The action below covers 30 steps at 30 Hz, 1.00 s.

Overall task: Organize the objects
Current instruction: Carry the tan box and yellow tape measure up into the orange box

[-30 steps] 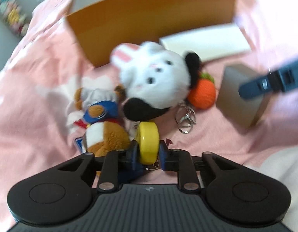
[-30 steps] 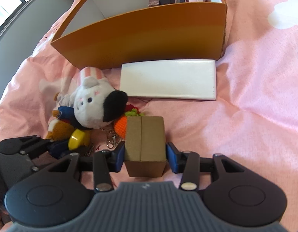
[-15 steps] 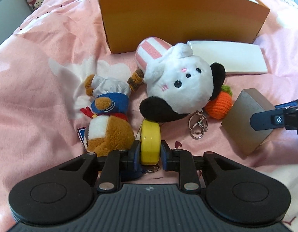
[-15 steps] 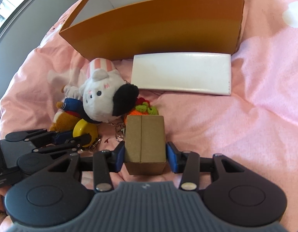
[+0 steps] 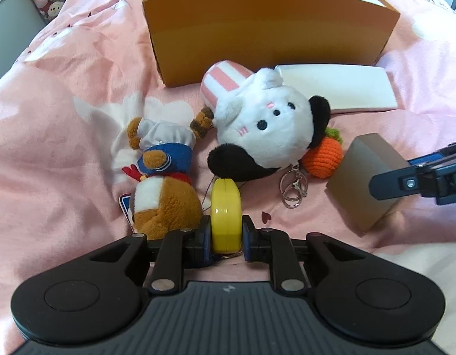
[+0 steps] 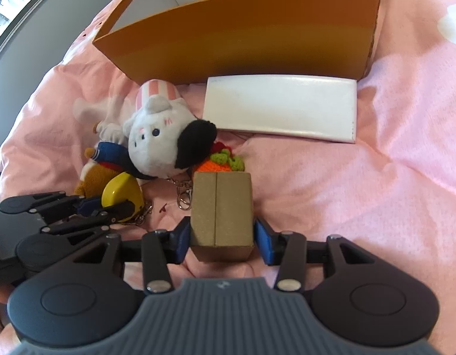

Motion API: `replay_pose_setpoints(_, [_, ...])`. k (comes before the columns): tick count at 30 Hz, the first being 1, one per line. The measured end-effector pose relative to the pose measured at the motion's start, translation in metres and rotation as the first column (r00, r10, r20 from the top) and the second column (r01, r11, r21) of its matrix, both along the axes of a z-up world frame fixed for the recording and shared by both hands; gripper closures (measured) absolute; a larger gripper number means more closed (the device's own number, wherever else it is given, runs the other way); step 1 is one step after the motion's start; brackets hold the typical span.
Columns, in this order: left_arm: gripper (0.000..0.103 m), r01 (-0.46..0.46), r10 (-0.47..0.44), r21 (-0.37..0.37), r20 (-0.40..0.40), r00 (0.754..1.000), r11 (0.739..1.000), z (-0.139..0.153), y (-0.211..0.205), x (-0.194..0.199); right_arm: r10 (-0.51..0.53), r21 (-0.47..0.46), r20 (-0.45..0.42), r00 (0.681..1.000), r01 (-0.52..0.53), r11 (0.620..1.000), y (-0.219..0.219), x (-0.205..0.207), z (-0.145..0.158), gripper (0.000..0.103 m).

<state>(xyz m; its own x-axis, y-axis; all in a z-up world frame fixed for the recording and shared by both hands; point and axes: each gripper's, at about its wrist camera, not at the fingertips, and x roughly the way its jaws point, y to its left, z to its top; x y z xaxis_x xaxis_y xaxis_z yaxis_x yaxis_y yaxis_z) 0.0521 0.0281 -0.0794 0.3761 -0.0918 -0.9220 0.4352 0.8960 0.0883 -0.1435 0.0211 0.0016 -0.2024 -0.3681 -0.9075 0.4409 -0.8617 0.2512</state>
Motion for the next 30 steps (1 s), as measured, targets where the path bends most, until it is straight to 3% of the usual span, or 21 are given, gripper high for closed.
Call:
replay_pose_setpoints(4, [0.081, 0.007, -0.006, -0.029, 0.013, 1.0, 1.0, 0.015, -0.001, 0.0, -0.006, 0.001, -0.004, 1.0, 0.006, 1.0, 0.0, 0.001, 0.002, 0.056])
replay_pose_setpoints(15, [0.081, 0.007, -0.012, -0.229, -0.021, 1.0, 0.974, 0.067, 0.001, 0.008, 0.004, -0.018, -0.059, 0.998, -0.005, 1.0, 0.001, 0.005, 0.026, 0.057])
replay_pose_setpoints(23, [0.081, -0.005, 0.0, -0.353, -0.015, 1.0, 0.935, 0.112, 0.001, 0.039, 0.022, -0.076, -0.194, 0.981, -0.037, 0.996, -0.006, -0.006, 0.086, 0.057])
replay_pose_setpoints(30, [0.081, -0.034, 0.052, -0.4, 0.036, 0.998, 0.916, 0.145, -0.008, 0.097, 0.053, -0.092, -0.386, 0.921, -0.096, 0.991, -0.037, -0.046, 0.133, 0.057])
